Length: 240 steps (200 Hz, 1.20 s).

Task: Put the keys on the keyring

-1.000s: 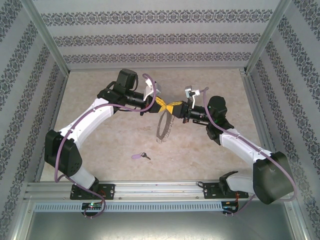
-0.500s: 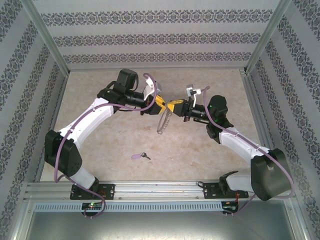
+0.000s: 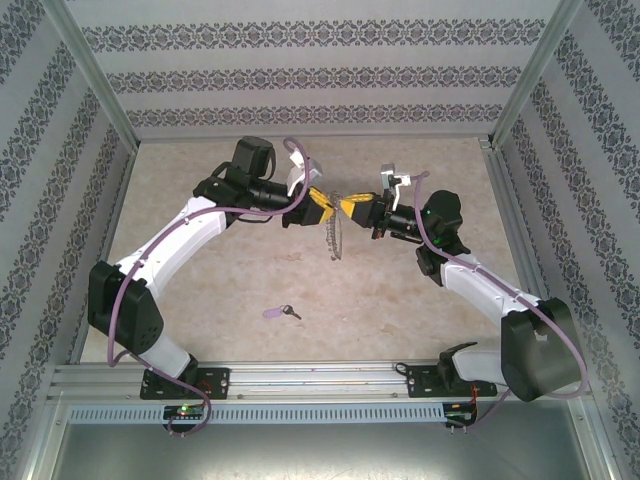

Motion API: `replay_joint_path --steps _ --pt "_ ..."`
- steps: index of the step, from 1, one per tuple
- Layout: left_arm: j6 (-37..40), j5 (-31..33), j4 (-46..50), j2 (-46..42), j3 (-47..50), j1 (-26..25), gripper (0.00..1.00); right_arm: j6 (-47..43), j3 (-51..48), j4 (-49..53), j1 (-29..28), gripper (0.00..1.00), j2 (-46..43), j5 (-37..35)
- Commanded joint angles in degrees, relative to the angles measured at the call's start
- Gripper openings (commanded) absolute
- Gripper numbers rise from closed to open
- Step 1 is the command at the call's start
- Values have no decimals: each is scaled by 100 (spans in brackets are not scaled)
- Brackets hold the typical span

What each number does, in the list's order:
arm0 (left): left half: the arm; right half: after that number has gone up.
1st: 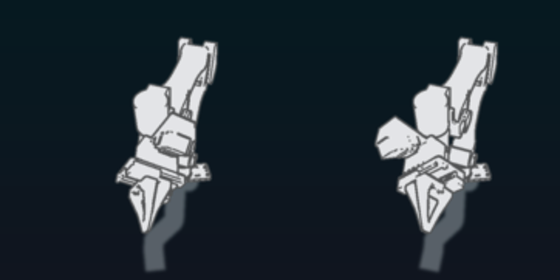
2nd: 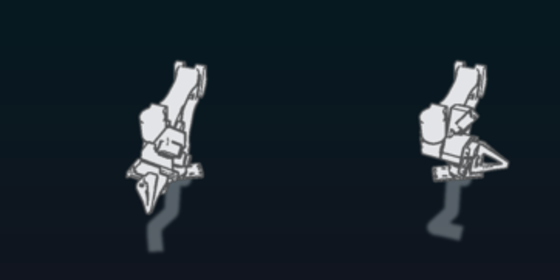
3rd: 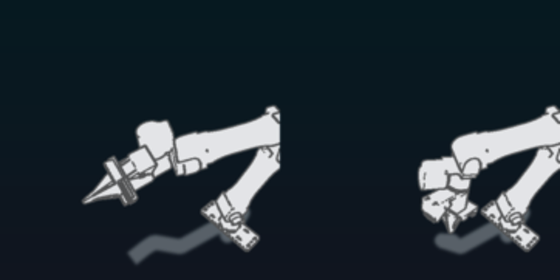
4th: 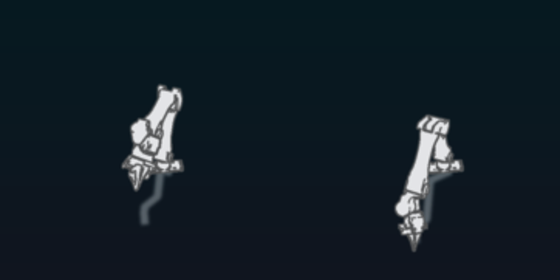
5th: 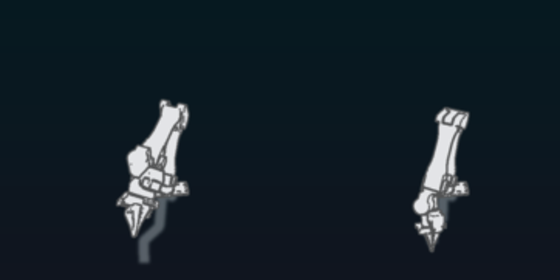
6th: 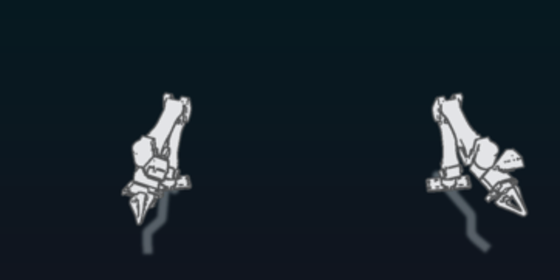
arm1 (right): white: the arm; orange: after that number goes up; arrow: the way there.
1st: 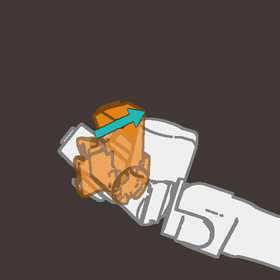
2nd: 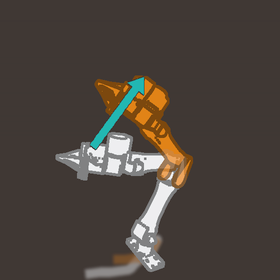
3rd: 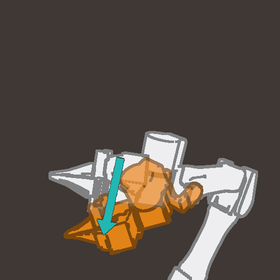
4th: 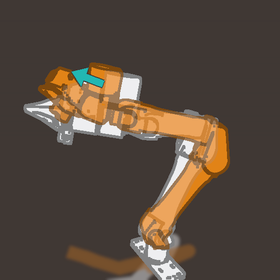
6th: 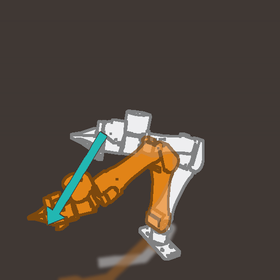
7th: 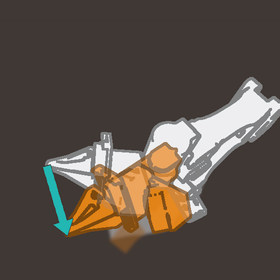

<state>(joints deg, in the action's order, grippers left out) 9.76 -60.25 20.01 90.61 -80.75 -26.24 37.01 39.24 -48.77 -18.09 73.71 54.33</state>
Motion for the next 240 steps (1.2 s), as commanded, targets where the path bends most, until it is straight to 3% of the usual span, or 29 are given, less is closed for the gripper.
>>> replay_joint_path --steps 1,72,98,154,240 --pt "-1248 -437 -1331 -195 360 31 25 25 65 -453 49 0 -43 62" --pt "-4256 -571 -4802 -127 1307 215 29 117 87 -570 58 0 -24 -18" --pt "-4972 -635 -5759 -11 1492 259 29 149 109 -606 56 0 -17 -22" --pt "-5389 -766 -6359 133 1603 246 27 157 110 -625 85 0 -24 -106" --pt "-4799 -751 -5683 148 1672 155 27 262 132 -738 147 0 11 -150"
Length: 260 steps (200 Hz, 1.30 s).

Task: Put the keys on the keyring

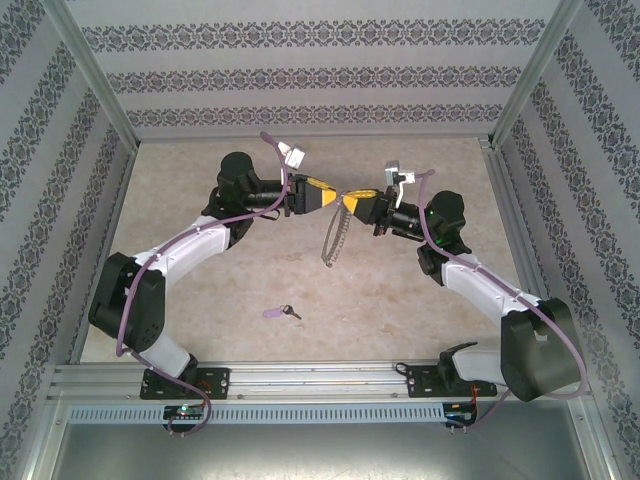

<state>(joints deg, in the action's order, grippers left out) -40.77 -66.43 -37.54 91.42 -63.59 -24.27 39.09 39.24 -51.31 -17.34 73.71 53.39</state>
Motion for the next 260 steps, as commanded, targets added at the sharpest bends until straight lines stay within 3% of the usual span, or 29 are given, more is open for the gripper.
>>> replay_joint_path --steps 1,170,260 --pt "259 -129 76 64 -46 -42 27 55 130 -489 73 0 11 -56" --pt "356 -224 3 140 -94 -218 27 151 113 -643 86 0 152 -127" --pt "348 -244 -113 157 -53 -247 17 169 58 -660 151 0 170 -174"
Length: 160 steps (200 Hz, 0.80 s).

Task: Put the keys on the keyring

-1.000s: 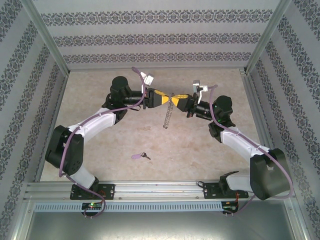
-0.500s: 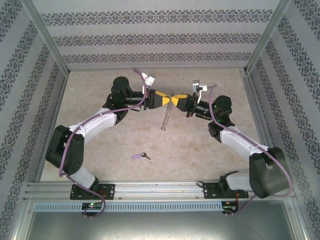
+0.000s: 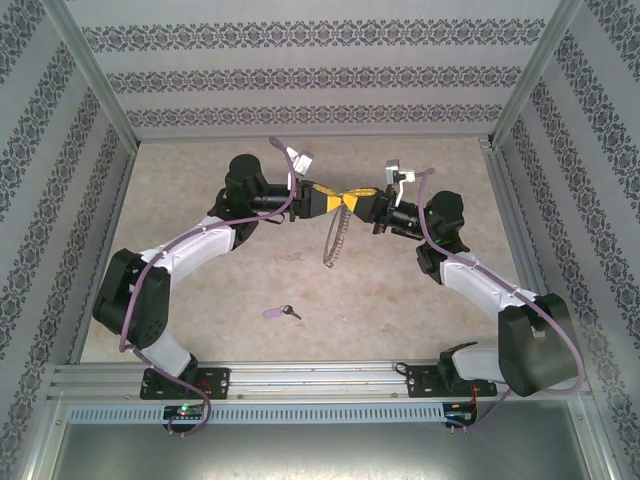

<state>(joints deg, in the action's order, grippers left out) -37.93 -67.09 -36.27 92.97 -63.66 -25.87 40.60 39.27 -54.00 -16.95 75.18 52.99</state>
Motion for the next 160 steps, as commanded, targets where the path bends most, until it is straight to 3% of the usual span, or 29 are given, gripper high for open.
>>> replay_joint_path --steps 1,124,160 --pt "61 -180 -240 2 -44 -86 17 23 55 -392 112 0 23 -137" --pt "-296 -181 -837 199 -120 -124 18 51 11 -453 148 0 84 -97" --pt "-326 -184 -958 230 -121 -138 12 45 -7 -453 161 0 90 -104"
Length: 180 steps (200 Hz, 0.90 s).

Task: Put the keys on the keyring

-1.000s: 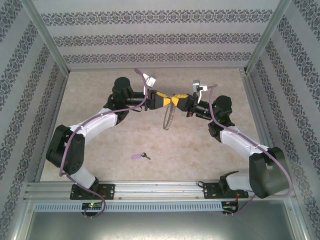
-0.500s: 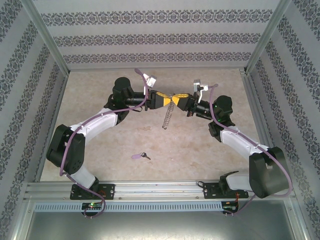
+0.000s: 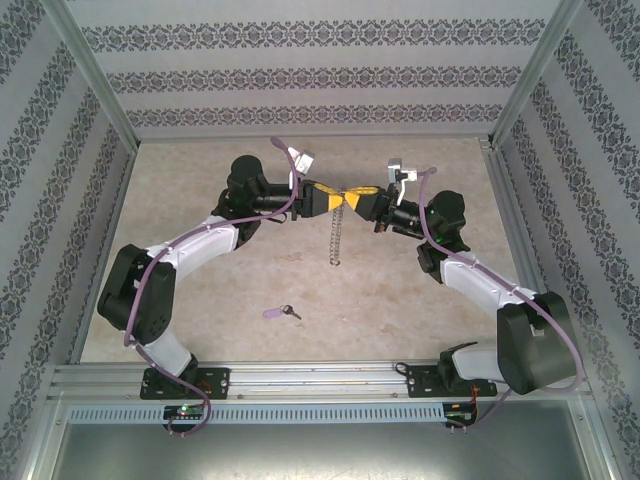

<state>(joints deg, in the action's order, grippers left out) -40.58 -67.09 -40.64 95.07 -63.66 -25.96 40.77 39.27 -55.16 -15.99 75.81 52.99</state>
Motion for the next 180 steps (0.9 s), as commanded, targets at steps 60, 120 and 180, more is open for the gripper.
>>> replay_joint_path --steps 60,120,180 --pt "-128 -144 -839 65 -94 -142 0 49 -7 -346 94 0 46 -66" --pt "1350 -5 530 -234 -99 -142 0 282 -319 98 537 37 -470 -474" --pt "4148 1219 3043 -771 -191 -148 0 -223 -797 2207 799 42 -1552 -1137"
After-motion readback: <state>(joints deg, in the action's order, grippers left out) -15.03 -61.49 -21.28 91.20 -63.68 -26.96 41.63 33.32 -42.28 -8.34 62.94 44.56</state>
